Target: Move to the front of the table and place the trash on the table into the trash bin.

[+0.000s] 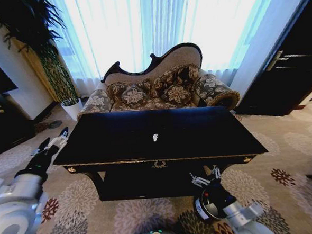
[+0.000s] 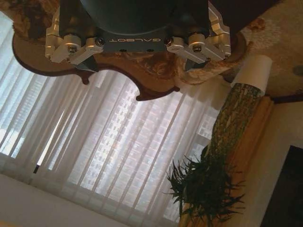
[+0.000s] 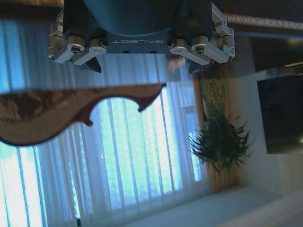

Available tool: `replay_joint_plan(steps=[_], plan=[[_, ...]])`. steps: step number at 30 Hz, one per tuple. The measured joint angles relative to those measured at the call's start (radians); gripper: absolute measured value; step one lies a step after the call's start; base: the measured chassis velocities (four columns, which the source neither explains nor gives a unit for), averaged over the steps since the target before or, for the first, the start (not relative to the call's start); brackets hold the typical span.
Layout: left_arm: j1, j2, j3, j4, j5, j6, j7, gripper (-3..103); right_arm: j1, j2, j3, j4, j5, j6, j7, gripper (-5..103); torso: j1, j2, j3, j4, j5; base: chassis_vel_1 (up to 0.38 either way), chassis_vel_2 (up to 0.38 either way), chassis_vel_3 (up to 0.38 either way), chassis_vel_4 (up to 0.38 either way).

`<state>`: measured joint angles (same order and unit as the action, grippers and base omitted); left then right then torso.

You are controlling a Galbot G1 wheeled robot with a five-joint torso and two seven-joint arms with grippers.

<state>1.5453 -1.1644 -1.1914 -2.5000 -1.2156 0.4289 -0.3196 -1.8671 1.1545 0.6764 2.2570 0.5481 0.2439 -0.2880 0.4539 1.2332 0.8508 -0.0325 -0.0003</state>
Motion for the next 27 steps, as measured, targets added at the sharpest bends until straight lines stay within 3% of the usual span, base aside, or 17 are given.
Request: replay_joint_plan(steps=[5,8,14,18,24,27], plan=[[0.022,0.0,-0.025,0.0,-0.003,0.0,-0.001,100,0.038,-0.051,0.009,0.02,0.02,-0.017,0.025,100,0.0,0.0,0.0,0.0,0.0003,0.0,0.0,0.0,0.0],[0.05,-0.001,-0.042,0.0,-0.005,0.004,-0.007,100,0.105,-0.101,-0.017,0.045,0.037,-0.067,0.116,100,0.0,0.0,0.0,0.0,0.0003,0.0,0.0,0.0,0.0],[0.095,0.009,-0.054,0.0,0.018,0.013,-0.01,100,0.229,-0.126,-0.079,0.081,0.04,-0.151,0.25,100,0.0,0.0,0.0,0.0001,0.0001,0.0,0.0,0.0,0.0],[0.149,0.026,-0.12,0.0,0.048,0.024,-0.01,100,0.374,-0.178,-0.162,0.078,0.037,-0.235,0.368,100,0.0,0.0,0.0,0.0,0.0,0.0,0.0,0.0,0.0],[0.209,0.027,-0.152,0.0,0.107,0.035,-0.004,100,0.54,-0.235,-0.243,0.028,0.001,-0.305,0.456,100,0.0,0.0,0.0,0.0001,0.0,0.0,0.0,0.0,0.0],[0.246,0.034,-0.167,0.0,0.116,0.004,0.075,100,0.694,-0.276,-0.332,-0.031,-0.002,-0.343,0.515,100,0.0,0.0,0.0,0.0003,0.0,0.0,0.0,0.0,0.0]])
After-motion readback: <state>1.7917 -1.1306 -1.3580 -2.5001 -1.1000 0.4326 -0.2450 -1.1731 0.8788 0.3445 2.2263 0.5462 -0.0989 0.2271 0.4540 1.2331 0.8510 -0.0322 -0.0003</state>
